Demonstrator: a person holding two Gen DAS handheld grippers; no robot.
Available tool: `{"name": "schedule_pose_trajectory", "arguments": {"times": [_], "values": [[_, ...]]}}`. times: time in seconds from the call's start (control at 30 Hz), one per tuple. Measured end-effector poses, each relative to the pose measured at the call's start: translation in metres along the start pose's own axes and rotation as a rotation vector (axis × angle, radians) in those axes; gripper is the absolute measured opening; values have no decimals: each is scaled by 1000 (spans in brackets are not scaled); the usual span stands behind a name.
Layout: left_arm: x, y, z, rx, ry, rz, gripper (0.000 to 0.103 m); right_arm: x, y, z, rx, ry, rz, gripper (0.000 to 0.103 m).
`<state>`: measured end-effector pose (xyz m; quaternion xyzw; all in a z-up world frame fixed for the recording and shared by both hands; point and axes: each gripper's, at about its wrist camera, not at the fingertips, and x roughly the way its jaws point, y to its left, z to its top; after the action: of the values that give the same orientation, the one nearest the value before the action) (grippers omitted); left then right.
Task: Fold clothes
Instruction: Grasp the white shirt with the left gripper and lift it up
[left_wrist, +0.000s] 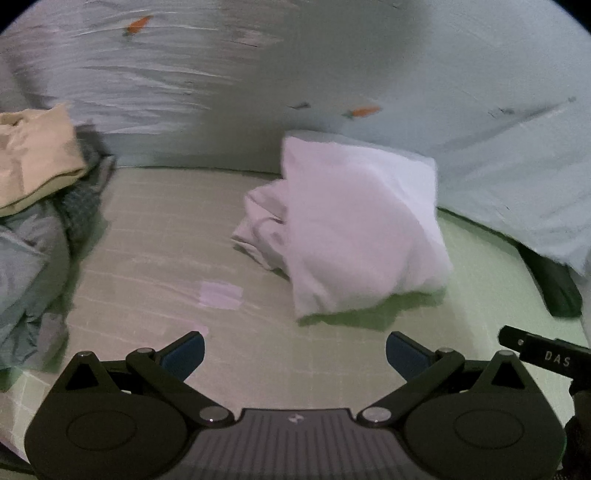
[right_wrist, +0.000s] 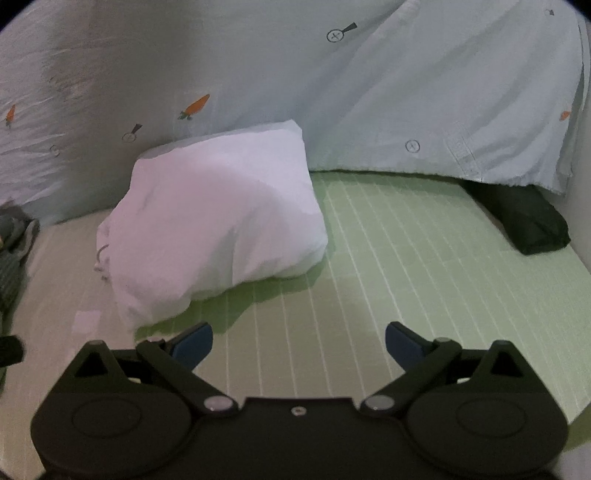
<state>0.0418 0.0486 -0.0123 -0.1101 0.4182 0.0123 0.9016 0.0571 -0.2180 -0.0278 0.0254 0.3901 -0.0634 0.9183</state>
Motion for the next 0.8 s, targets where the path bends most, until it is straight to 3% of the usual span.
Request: {"name": "schedule_pose_trajectory", "arguments": {"times": [0.23,0.43,0.6,0.8], "values": [[36,31,30,-154,21,24,103,41,6,23,-11,-48,-28,100],[80,30,56,-151,60,-20,103,77,5,42,0,-66,-44,94],[125,23,77,-124,111,-76,101,105,-2,48,60,-28,-54,88],[176,12,87,-117,180,-145,83,133,-6,39,163,62,-44,85]]}}
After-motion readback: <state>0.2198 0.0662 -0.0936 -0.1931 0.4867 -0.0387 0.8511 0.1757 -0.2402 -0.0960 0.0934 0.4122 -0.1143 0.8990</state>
